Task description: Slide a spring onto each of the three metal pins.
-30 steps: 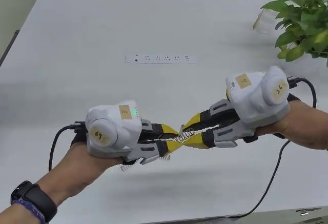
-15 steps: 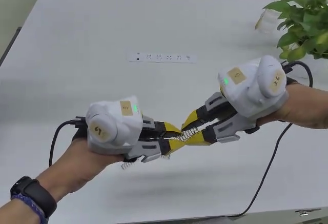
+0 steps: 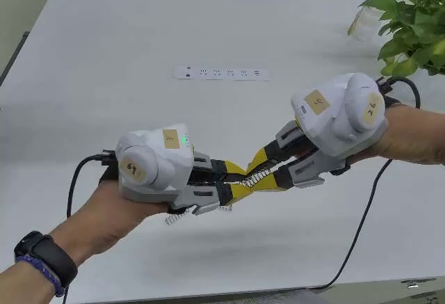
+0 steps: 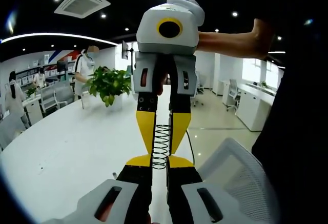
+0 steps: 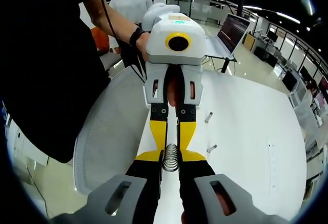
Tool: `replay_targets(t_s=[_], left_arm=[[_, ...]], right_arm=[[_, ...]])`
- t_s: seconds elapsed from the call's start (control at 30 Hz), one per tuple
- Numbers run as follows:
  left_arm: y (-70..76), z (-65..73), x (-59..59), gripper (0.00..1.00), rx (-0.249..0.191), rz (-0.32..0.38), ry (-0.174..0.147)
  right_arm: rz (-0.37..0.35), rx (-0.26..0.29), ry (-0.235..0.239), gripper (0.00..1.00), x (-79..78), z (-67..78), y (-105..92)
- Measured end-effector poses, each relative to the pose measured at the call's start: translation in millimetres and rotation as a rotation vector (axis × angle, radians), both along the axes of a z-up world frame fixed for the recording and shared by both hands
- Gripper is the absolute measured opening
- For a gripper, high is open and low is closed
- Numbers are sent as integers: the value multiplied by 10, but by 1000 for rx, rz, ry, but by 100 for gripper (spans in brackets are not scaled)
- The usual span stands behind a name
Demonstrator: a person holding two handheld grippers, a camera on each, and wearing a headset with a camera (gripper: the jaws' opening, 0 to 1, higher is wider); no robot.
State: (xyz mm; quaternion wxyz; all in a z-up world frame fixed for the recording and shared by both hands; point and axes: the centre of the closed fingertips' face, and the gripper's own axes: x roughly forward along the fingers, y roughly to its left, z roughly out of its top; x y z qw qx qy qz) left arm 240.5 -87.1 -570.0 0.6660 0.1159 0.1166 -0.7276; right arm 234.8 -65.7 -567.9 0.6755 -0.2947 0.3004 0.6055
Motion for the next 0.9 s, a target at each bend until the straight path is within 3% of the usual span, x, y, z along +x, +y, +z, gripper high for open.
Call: replay_targets(t_s=[0.5,0.7,0.9], left_arm=[[-7,-115,-8,3,29,1,14],[21,-192,-15,13,55,12,28],[148,-300,42,24,86,56,28]], right_arm=[[2,-35,-9,9,-15,-101,14],[-8,-42,-1,9,-21,-154,4],[-15,-65,6,9,-8,-231,-43]])
